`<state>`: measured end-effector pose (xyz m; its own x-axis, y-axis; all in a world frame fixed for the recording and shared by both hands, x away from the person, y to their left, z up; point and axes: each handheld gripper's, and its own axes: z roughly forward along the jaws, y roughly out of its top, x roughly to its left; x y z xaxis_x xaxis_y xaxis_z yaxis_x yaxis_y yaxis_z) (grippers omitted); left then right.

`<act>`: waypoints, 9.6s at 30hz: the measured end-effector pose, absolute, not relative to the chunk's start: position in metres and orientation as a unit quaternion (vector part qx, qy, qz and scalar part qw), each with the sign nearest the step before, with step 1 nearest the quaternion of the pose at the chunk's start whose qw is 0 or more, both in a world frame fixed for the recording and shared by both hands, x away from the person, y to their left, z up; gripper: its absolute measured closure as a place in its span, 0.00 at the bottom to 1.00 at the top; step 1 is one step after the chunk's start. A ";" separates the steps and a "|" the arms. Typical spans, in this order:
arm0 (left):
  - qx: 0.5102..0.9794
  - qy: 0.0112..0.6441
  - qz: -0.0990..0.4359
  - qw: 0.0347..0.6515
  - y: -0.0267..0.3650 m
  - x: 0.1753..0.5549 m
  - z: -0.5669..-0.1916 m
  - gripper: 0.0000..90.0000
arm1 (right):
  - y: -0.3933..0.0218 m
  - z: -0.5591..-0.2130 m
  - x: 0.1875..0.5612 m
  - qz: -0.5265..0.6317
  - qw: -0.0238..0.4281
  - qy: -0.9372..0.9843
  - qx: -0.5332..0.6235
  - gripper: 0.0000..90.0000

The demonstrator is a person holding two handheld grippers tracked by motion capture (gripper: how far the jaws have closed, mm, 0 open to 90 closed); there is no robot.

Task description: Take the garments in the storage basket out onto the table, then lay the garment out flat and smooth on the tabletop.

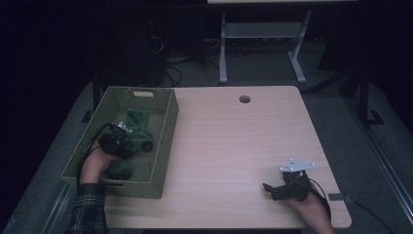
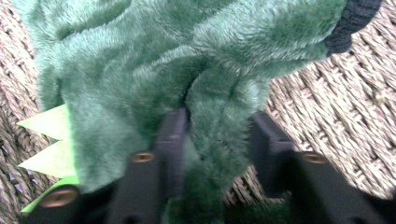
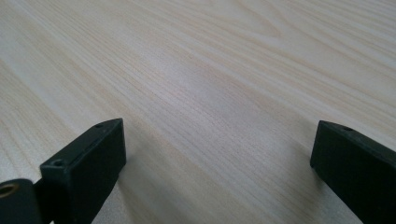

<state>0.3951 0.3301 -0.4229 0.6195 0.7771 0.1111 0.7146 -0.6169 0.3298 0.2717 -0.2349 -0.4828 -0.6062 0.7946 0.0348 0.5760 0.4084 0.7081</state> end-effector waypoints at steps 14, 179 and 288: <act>0.867 0.455 0.101 0.174 0.337 0.393 -0.409 0.88 | -0.235 -0.483 0.272 0.351 0.155 0.824 0.416 0.04; 0.857 0.289 -0.020 0.425 0.028 0.380 -0.425 0.61 | -0.235 -0.483 0.271 0.350 0.154 0.823 0.419 0.04; 0.880 0.269 -0.003 0.391 0.103 0.331 -0.424 0.91 | -0.268 -0.448 0.278 0.363 0.159 0.814 0.425 0.95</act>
